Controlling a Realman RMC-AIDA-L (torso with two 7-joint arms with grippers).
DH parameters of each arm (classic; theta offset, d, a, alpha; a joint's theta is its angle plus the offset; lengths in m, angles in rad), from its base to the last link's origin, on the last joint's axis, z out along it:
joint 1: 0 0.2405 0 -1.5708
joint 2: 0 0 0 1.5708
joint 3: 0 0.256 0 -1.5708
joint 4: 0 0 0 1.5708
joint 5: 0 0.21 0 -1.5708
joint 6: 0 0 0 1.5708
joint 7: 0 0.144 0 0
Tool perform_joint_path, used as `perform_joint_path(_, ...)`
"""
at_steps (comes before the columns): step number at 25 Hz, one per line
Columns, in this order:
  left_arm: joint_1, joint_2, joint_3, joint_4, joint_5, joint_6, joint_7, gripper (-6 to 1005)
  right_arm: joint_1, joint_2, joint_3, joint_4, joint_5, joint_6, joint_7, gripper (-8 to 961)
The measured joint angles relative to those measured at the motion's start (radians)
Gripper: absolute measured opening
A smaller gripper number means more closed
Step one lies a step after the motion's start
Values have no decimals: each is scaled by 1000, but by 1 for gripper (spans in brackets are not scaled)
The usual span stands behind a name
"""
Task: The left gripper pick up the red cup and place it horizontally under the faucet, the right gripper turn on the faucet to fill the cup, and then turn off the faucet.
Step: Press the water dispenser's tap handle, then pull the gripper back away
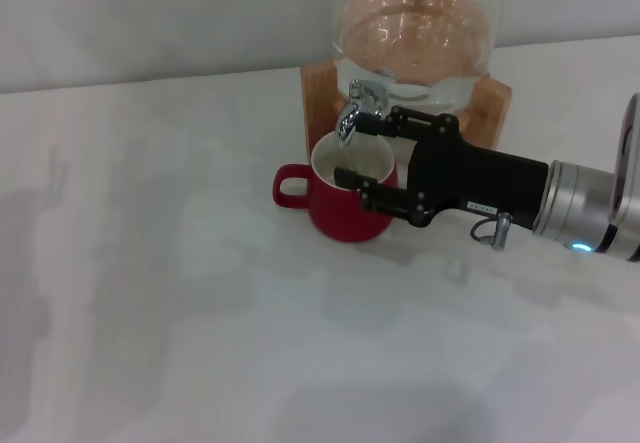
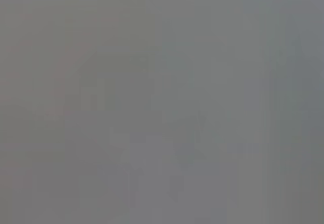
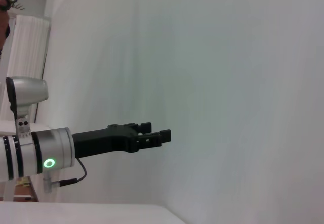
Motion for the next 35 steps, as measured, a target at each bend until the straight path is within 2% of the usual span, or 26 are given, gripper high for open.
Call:
perform_joint_path(19, -3, 0, 0, -11, -1, 0, 0, 838, -51, -9, 5, -10, 49, -9, -11, 642)
perform_joint_path(35, -3, 2, -5, -14, -3, 3, 0, 838, -59, -9, 17, -8, 63, -9, -12, 642)
